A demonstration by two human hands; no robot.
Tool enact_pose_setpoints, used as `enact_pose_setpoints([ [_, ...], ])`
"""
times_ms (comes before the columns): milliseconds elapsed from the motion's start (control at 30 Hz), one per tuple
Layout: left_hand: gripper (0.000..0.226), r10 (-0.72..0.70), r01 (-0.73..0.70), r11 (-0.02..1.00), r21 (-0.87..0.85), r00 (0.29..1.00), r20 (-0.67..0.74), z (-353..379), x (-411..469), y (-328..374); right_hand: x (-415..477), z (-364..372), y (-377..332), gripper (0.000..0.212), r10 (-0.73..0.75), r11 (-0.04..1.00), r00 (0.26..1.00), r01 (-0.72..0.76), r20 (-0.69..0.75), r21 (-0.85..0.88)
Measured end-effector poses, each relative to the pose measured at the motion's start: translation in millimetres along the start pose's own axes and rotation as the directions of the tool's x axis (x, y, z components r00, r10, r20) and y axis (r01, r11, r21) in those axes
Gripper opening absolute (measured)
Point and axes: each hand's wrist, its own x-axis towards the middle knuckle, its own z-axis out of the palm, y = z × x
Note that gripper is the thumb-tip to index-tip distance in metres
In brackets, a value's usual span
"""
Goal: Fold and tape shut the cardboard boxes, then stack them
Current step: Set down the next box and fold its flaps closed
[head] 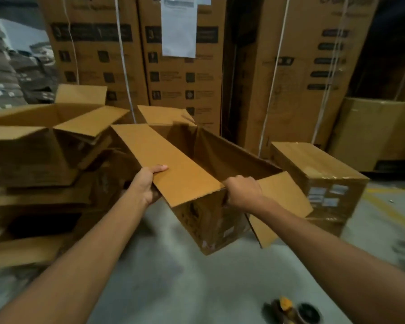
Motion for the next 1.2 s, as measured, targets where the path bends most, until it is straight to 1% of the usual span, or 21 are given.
enact_pose_setpoints([
  [100,0.026,-0.037,0.036,0.999,-0.033,0.999,-0.011,-8,-39,-41,-57,23,0,0.021,0.043,0.997,0.998,-0.045,0.034,0.056],
  [167,0.033,-0.068,0.068,0.997,-0.048,0.998,-0.006,-16,-56,-64,-85,37,-1,0.027,0.067,0.992,0.995,-0.074,0.073,0.101],
  [233,0.043,-0.110,0.109,0.993,-0.046,0.994,-0.023,-29,-64,-86,-104,54,-5,0.026,0.071,0.988,0.992,-0.084,0.106,0.129],
  [367,0.045,-0.185,0.182,0.982,-0.044,0.980,-0.073,-61,-70,-125,-126,93,-18,0.021,0.033,0.995,0.989,-0.047,0.146,0.093],
  [500,0.035,-0.243,0.231,0.968,-0.101,0.961,-0.130,-88,-57,-157,-120,131,-30,0.011,-0.006,0.999,0.983,-0.003,0.185,0.048],
  [533,0.036,-0.259,0.245,0.964,-0.102,0.954,-0.152,-95,-50,-165,-115,143,-32,0.010,-0.009,0.999,0.981,0.003,0.194,0.032],
  [633,0.046,-0.293,0.285,0.956,-0.069,0.935,-0.200,-115,-25,-183,-96,182,-39,0.019,-0.004,1.000,0.974,0.004,0.227,0.001],
  [733,0.046,-0.352,0.356,0.934,-0.025,0.907,-0.231,-135,1,-203,-78,224,-45,0.024,0.002,1.000,0.956,0.005,0.292,-0.023],
  [833,0.036,-0.426,0.434,0.901,-0.030,0.866,-0.262,-156,20,-232,-66,262,-49,0.022,0.016,0.999,0.929,-0.004,0.369,-0.033],
  [900,0.040,-0.445,0.455,0.890,-0.035,0.846,-0.293,-175,30,-254,-61,284,-53,0.018,0.003,1.000,0.904,0.007,0.427,-0.021],
  [967,0.047,-0.428,0.454,0.891,-0.002,0.838,-0.338,-195,38,-273,-57,303,-57,0.014,-0.026,1.000,0.874,0.022,0.486,0.014],
  [1033,0.050,-0.387,0.446,0.893,0.054,0.824,-0.414,-208,43,-286,-52,316,-62,0.014,-0.045,0.999,0.848,0.032,0.527,0.033],
  [1100,0.056,-0.285,0.438,0.880,0.182,0.795,-0.535,-213,47,-296,-48,324,-72,0.016,-0.065,0.998,0.830,0.043,0.554,0.054],
  [1133,0.062,-0.217,0.443,0.855,0.269,0.778,-0.590,-214,48,-301,-49,326,-77,0.014,-0.075,0.997,0.819,0.044,0.569,0.068],
  [1167,0.070,-0.155,0.462,0.807,0.368,0.766,-0.623,-212,47,-305,-50,328,-82,0.010,-0.084,0.996,0.809,0.044,0.581,0.082],
  [1200,0.077,-0.116,0.495,0.734,0.465,0.766,-0.632,-210,46,-309,-51,329,-84,0.005,-0.091,0.995,0.802,0.047,0.590,0.089],
])
